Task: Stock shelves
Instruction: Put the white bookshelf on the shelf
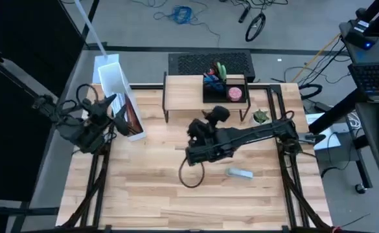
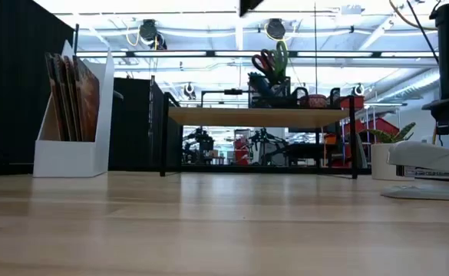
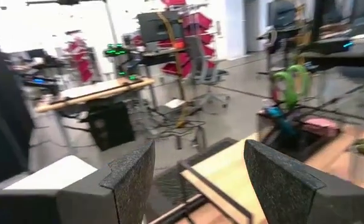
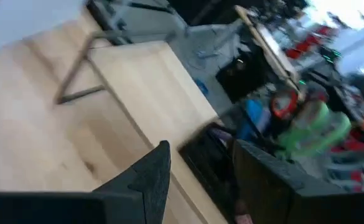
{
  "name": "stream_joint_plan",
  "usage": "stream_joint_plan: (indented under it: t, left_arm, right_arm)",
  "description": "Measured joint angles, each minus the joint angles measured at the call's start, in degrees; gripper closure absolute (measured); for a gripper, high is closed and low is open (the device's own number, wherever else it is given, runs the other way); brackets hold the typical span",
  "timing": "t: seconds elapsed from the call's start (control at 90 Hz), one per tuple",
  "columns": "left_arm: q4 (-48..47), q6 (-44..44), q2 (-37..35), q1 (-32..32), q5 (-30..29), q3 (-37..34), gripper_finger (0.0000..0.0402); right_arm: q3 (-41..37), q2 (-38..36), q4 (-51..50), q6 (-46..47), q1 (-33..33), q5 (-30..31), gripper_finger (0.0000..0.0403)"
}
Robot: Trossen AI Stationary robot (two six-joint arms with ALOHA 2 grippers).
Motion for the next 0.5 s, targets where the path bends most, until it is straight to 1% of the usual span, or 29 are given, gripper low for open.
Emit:
stream_joint_plan:
  t: [0.1, 0.189, 0.233, 0.289, 0.4, 0.5]
  left_arm:
    - [-3.71, -0.21, 0.10, 3.76, 0.12, -0.07, 0.0169]
    - [-7.83, -2.71, 0.49, 7.25, 0.04, -0.07, 0.0169]
    - [-9.36, -3.40, 0.81, 9.02, 0.04, -0.07, 0.0169]
    - [-10.95, -4.22, 1.31, 11.01, 0.04, -0.07, 0.0169]
    - [-13.24, -4.48, 1.62, 14.23, 0.12, -0.07, 0.0169]
    - [-13.98, -4.59, 1.53, 16.91, 0.01, -0.07, 0.0169]
  right_arm:
    - [-6.71, -0.73, 1.26, 6.77, -1.67, 1.23, 0.0248]
    - [-12.09, -0.79, 6.80, 9.06, -2.78, 1.28, 0.0248]
    - [-14.77, -0.78, 12.00, 9.03, -3.01, 1.01, 0.0248]
    - [-18.18, -0.78, 19.87, 6.45, -3.36, -0.14, 0.0248]
    - [-23.81, -0.72, 36.32, -1.75, -3.97, -4.64, 0.0248]
    - [-28.50, -0.74, 52.64, -8.92, -4.56, -11.16, 0.0248]
